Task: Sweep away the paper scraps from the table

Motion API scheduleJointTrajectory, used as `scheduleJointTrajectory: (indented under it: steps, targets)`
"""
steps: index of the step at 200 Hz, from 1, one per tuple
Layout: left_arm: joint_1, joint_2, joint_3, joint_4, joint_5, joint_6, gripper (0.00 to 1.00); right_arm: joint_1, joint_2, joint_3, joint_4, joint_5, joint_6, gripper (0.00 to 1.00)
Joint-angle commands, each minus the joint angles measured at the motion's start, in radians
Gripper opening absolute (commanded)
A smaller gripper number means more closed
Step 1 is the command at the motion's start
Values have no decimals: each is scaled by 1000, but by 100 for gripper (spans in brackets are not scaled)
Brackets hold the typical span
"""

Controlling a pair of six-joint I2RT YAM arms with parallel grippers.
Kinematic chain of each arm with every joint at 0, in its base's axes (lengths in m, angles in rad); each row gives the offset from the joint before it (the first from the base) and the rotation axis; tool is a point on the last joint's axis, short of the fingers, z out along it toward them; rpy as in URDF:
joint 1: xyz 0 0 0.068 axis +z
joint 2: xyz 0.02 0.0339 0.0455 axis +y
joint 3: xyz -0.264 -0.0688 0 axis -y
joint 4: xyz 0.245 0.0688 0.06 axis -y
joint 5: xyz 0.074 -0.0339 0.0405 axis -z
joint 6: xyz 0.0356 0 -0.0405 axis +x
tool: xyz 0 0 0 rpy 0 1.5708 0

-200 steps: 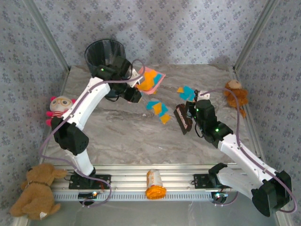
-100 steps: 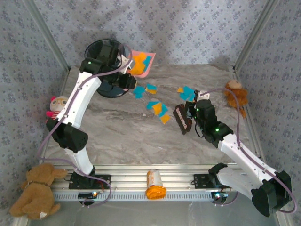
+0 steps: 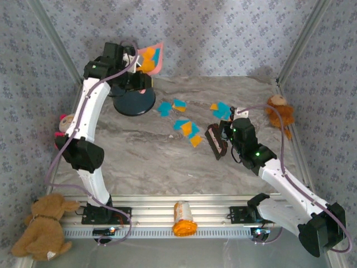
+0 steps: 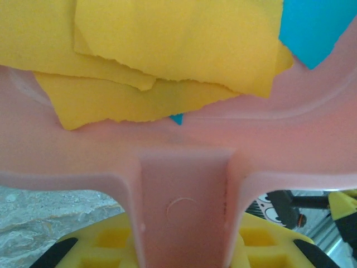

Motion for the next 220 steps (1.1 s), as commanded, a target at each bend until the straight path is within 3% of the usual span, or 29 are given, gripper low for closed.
scheduleJointTrajectory:
  steps: [1,87,164,220]
  targets:
    - [17,17,63,20,61,-74,0,-7,-10,17,13,-9,7,0]
    - [95,37,46,161,176,-298,0,-6,-9,16,9,-12,9,0]
    - [139,10,-79,388,267,-521,0,-6,-8,10,12,-15,12,0]
    - [147,3,-141,501,301,-609,0,-7,-5,5,12,-14,13,0]
